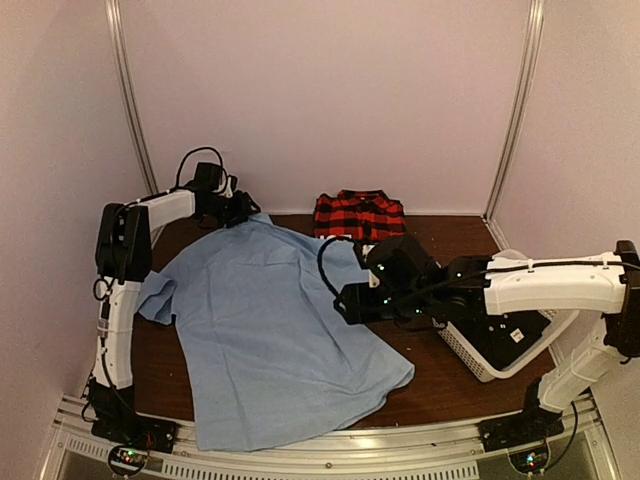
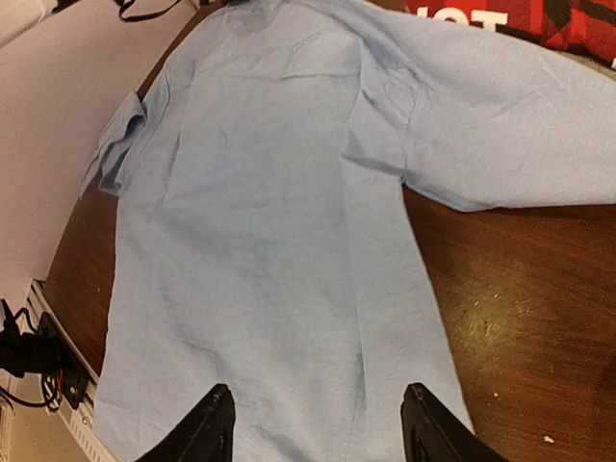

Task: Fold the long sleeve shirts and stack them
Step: Flatten out the crumpled shirt at the center of the board.

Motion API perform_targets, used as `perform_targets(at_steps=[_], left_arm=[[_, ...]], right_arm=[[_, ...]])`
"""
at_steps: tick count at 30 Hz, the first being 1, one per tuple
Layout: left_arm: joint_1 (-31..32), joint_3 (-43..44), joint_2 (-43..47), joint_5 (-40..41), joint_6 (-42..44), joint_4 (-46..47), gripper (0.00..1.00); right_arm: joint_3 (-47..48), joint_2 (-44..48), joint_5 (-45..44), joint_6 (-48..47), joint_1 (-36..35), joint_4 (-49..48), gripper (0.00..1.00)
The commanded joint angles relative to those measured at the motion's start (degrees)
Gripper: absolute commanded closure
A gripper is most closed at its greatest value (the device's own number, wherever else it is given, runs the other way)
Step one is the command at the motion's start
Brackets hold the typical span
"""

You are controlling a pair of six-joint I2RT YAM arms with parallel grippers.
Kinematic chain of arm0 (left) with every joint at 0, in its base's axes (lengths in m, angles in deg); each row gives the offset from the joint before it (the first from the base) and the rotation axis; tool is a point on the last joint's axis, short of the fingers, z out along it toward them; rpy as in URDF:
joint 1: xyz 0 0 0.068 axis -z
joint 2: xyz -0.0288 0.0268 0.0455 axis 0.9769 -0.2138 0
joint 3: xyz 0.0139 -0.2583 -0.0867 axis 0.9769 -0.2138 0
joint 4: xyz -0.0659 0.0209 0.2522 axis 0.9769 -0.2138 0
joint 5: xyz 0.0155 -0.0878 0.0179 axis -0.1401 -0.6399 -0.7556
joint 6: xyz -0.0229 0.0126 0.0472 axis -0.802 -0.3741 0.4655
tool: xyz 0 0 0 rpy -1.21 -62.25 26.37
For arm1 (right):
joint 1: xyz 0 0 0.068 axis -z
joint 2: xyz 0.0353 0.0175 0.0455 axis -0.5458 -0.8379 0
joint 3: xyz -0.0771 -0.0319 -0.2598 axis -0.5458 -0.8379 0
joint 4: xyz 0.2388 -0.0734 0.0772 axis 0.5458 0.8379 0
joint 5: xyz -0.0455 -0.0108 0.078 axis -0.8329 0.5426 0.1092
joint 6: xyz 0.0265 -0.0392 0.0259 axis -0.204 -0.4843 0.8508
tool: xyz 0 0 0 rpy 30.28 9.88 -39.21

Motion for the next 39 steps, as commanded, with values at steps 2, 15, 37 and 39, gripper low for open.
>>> perform_targets(at_steps=[2, 15, 37, 39], left_arm=[[0.6, -5.4, 10.0, -2.6, 0.9, 2.1, 0.44], [3.2, -17.9, 20.3, -3.1, 0.6, 3.4, 0.42], [13.8, -38.8, 31.1, -6.9, -1.4, 6.8, 0.42], [14.9, -41.9, 32.8, -6.7, -1.7, 7.5, 0.42]], right_arm=[[-0.3, 4.7, -5.3, -2.9, 5.5, -1.7, 0.31], [-8.5, 12.4, -9.3, -3.1, 11.4, -11.1, 0.00], [-9.3, 3.6, -1.2, -3.0, 15.9, -15.5, 0.00], [-8.5, 2.6, -1.0, -3.5, 16.1, -15.7, 0.00]])
